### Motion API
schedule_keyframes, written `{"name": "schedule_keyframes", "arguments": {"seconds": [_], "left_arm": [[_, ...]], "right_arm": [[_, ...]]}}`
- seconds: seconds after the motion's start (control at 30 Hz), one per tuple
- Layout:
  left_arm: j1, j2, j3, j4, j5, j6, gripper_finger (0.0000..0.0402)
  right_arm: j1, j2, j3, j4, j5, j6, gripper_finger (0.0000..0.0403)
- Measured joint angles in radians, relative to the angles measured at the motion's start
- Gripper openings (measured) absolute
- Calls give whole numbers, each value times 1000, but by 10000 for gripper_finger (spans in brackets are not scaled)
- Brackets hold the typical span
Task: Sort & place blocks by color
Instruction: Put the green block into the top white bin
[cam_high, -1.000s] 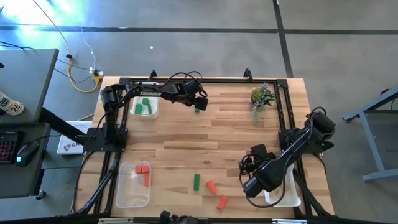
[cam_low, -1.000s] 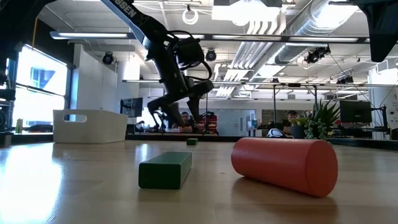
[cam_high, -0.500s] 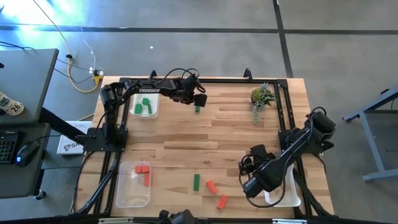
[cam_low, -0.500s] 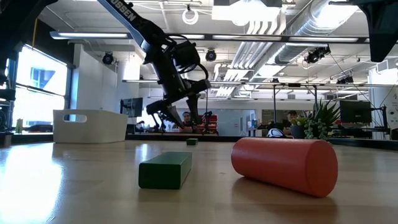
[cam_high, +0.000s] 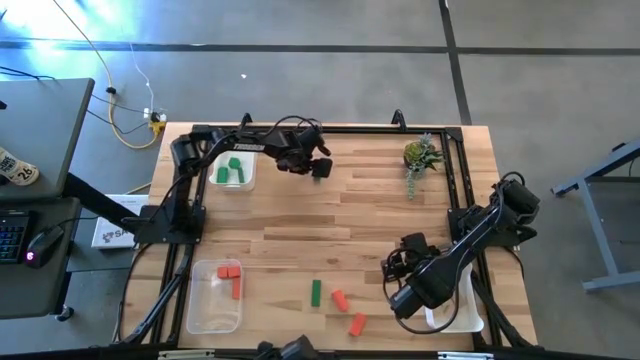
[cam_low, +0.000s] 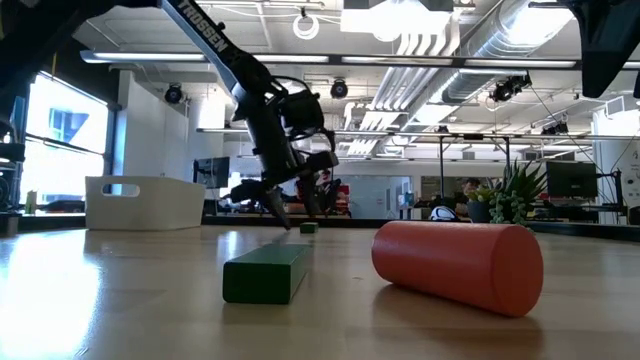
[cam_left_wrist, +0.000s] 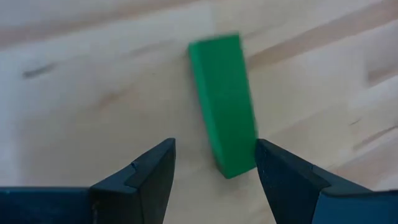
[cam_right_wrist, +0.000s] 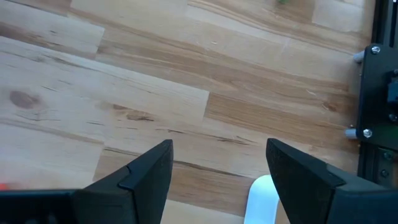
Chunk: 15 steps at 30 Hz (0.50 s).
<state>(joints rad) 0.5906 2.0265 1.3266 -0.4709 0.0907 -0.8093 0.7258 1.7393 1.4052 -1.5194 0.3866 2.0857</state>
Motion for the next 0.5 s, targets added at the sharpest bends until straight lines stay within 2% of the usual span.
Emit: {"name": "schedule_keyframes", "arguments": {"seconds": [0.5], "left_arm": [[-29, 19, 3, 15, -60, 11, 207]], "right_arm": [[0, 0, 0, 13, 0, 0, 245]]}}
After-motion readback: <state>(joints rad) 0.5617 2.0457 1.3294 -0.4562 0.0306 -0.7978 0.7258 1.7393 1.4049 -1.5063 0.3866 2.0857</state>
